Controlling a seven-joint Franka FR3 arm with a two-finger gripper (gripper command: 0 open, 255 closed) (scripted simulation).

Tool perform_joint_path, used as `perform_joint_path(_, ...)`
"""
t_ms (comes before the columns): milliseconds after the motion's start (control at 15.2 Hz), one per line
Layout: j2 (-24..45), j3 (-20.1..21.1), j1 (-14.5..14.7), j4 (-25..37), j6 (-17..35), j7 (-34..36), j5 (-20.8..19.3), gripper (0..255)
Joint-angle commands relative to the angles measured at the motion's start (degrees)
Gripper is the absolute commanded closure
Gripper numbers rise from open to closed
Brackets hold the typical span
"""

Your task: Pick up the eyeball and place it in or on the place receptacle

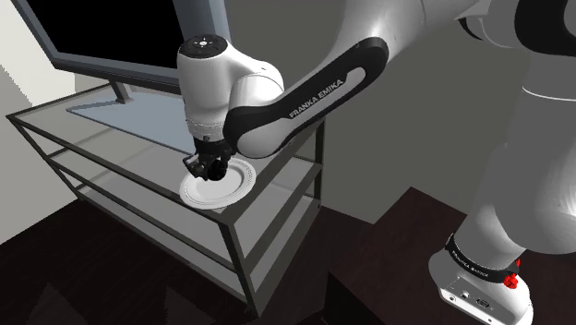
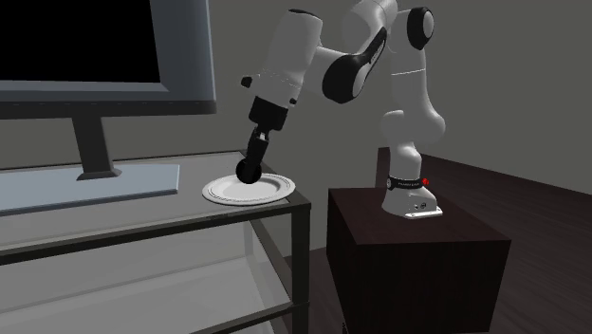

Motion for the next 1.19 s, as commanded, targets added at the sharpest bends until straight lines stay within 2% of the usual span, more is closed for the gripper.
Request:
perform_joint_path(0, 0.4, -0.1, 0.0, -0.2, 0.5, 0.3, -0.3, 255)
perform_joint_path(396, 0.4, -0.1, 0.0, -0.2, 0.5, 0.3, -0.3, 255)
perform_joint_path(462, 0.4, -0.1, 0.0, -0.2, 0.5, 0.3, -0.3, 0)
perform_joint_path(792, 0.4, -0.1, 0.0, -0.2, 0.5, 0.3, -0.3, 0)
perform_joint_path(1122, -4.7, 1.0, 0.0, 0.1, -4.4, -1.9, 3.2, 0)
